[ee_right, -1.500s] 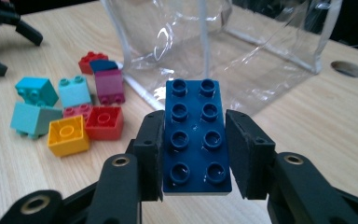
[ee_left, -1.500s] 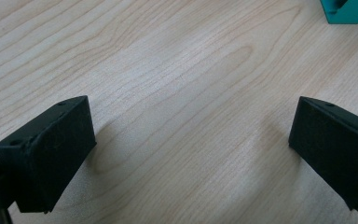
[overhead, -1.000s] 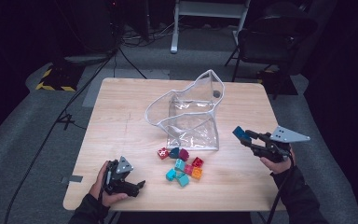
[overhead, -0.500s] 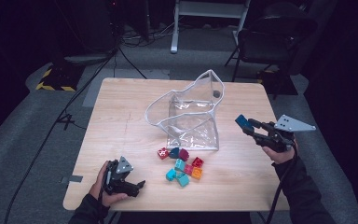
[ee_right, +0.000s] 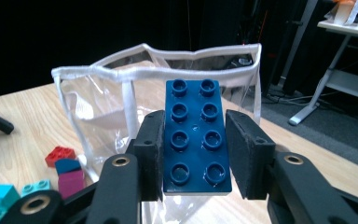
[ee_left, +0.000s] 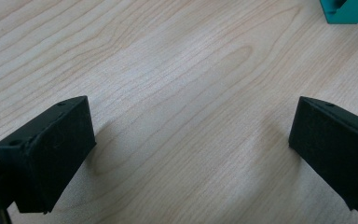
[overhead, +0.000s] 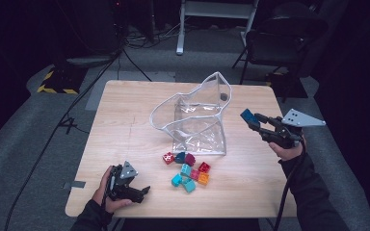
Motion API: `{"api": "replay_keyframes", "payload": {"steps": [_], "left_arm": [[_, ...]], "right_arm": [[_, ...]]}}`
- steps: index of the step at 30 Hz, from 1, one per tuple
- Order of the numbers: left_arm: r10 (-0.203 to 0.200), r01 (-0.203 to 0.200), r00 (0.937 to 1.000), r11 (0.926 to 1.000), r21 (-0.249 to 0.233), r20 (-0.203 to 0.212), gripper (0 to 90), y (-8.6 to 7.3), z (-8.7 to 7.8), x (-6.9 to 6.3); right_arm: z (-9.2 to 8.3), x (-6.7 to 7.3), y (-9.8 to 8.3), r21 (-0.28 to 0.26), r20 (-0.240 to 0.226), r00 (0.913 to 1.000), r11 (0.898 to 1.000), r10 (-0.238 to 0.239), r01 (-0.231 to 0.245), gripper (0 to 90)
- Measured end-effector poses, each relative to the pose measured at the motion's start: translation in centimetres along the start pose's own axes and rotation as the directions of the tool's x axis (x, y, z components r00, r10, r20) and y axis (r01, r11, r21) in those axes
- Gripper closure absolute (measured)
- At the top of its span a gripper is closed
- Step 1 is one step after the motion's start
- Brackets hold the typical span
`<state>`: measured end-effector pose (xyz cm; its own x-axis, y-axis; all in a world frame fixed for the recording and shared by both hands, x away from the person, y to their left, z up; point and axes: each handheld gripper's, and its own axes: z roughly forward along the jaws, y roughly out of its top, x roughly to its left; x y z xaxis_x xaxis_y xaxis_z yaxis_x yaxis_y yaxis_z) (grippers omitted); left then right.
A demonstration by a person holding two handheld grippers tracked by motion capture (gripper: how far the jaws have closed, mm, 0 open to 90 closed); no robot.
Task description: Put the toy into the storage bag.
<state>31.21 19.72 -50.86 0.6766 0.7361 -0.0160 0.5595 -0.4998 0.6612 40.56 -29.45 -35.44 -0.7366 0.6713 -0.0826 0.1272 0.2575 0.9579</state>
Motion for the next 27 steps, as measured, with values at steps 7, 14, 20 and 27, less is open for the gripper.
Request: {"api": "replay_keyframes", "payload": {"steps": [7, 14, 20, 27], "left_arm": [[0.0, 0.0, 1.0, 1.0, 0.0, 0.0, 0.4, 0.0, 0.0, 0.0], [0.001, -0.001, 1.0, 1.0, 0.003, 0.005, 0.3, 0.0, 0.0, 0.0], [0.001, -0.001, 1.0, 1.0, 0.003, 0.006, 0.3, 0.0, 0.0, 0.0], [0.002, -0.002, 1.0, 1.0, 0.005, 0.007, 0.3, 0.1, 0.0, 0.0]], "right_arm": [[0.5, 0.0, 1.7, -0.013, -0.002, 0.9999, 1.0, -0.015, 0.015, 59.5], [1.2, 0.5, 3.6, -0.027, -0.005, 0.999, 0.999, -0.045, 0.045, 59.5], [1.5, 0.6, 4.5, -0.034, -0.007, 0.9984, 0.998, -0.055, 0.055, 59.6], [2.2, 1.0, 5.9, -0.049, -0.018, 0.9974, 0.996, -0.069, 0.068, 59.5]]}}
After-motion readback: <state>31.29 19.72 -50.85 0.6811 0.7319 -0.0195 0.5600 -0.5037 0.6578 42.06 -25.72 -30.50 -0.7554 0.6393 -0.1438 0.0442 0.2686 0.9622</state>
